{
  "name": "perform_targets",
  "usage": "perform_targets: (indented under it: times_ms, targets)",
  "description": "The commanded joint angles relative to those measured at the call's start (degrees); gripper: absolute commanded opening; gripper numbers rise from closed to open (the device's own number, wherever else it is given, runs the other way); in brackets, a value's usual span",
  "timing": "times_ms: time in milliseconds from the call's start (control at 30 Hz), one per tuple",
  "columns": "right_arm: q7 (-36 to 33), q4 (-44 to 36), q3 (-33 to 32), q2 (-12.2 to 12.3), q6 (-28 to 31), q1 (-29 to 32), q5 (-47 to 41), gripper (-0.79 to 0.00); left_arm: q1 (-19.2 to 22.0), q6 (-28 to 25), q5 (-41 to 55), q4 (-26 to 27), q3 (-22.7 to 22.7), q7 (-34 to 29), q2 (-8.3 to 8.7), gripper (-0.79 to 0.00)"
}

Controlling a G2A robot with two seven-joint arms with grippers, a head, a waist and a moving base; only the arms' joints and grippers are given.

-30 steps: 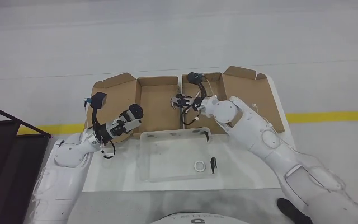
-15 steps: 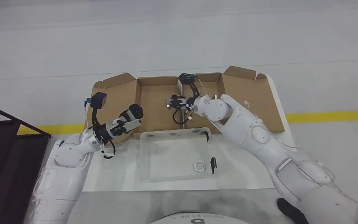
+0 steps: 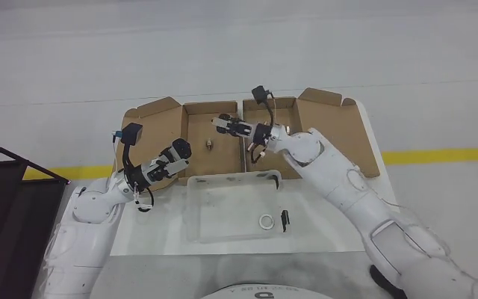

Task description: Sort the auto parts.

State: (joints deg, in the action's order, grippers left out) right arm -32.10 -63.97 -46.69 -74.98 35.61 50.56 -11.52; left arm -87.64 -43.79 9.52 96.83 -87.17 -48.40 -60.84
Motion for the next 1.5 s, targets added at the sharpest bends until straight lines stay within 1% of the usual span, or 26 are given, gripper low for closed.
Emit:
perform_targets:
  times_ms: [0,67,167,267,367,400,433,467,767,800,867,933,1067,1167,1300,1400,1467]
  targets:
    - [-2.5,-2.2,-3.1,1.0,6.7,2.8,-4.8,-0.409,0.0,0.0,0.0,0.0,0.0,0.0,0.00,0.000]
    - [-5.3,-4.9,-5.8,1.9,10.8,5.6,-9.9,-0.416,0.0,0.0,0.0,0.0,0.0,0.0,0.00,0.000]
    - [-10.2,-8.8,-9.7,3.3,15.0,9.8,-17.2,-0.434,0.0,0.0,0.0,0.0,0.0,0.0,0.00,0.000]
    - [-15.4,-12.7,-13.4,4.8,17.0,13.8,-23.5,-0.434,0.0,0.0,0.0,0.0,0.0,0.0,0.00,0.000]
    - [-19.1,-16.1,-16.9,6.0,17.5,17.1,-27.7,-0.413,0.0,0.0,0.0,0.0,0.0,0.0,0.00,0.000]
    - [-19.5,-17.5,-18.0,6.4,17.1,18.0,-28.0,-0.351,0.0,0.0,0.0,0.0,0.0,0.0,0.00,0.000]
    - [-19.8,-18.8,-18.9,6.7,16.8,18.9,-28.2,-0.163,0.0,0.0,0.0,0.0,0.0,0.0,0.00,0.000]
    - [-19.9,-19.7,-19.6,6.9,16.7,19.5,-28.3,0.000,0.0,0.0,0.0,0.0,0.0,0.0,0.00,0.000]
    - [-19.9,-19.7,-19.6,6.9,16.7,19.5,-28.3,0.000,0.0,0.0,0.0,0.0,0.0,0.0,0.00,0.000]
    - [-19.9,-19.7,-19.6,6.9,16.7,19.5,-28.3,0.000,0.2,-0.3,-0.8,0.8,0.0,-0.3,0.03,0.000]
    - [-19.9,-19.7,-19.6,6.9,16.7,19.5,-28.3,0.000,0.5,-1.2,-8.0,3.9,-0.4,-0.6,0.18,0.000]
    - [-19.9,-19.7,-19.6,6.9,16.7,19.5,-28.3,0.000,-0.4,-2.4,-13.9,5.9,0.8,0.3,0.10,0.000]
    - [-19.9,-19.7,-19.6,6.9,16.7,19.5,-28.3,0.000,-1.1,-3.3,-18.9,6.6,4.5,2.0,-0.16,0.000]
    - [-19.9,-19.7,-19.6,6.9,16.7,19.5,-28.3,0.000,-0.9,-3.5,-20.2,6.6,5.9,3.4,-0.22,0.000]
    - [-19.9,-19.7,-19.6,6.9,16.7,19.5,-28.3,0.000,-0.2,-2.9,-22.4,6.7,5.6,6.0,-0.16,0.000]
    - [-19.5,-21.0,-19.4,7.0,14.4,20.0,-25.8,0.000,-0.2,-3.1,-27.4,7.7,4.5,8.9,-0.11,0.000]
    - [-19.0,-22.0,-19.6,7.1,14.0,20.7,-24.2,0.000,-0.4,-3.7,-31.6,8.7,4.2,10.8,-0.12,0.000]
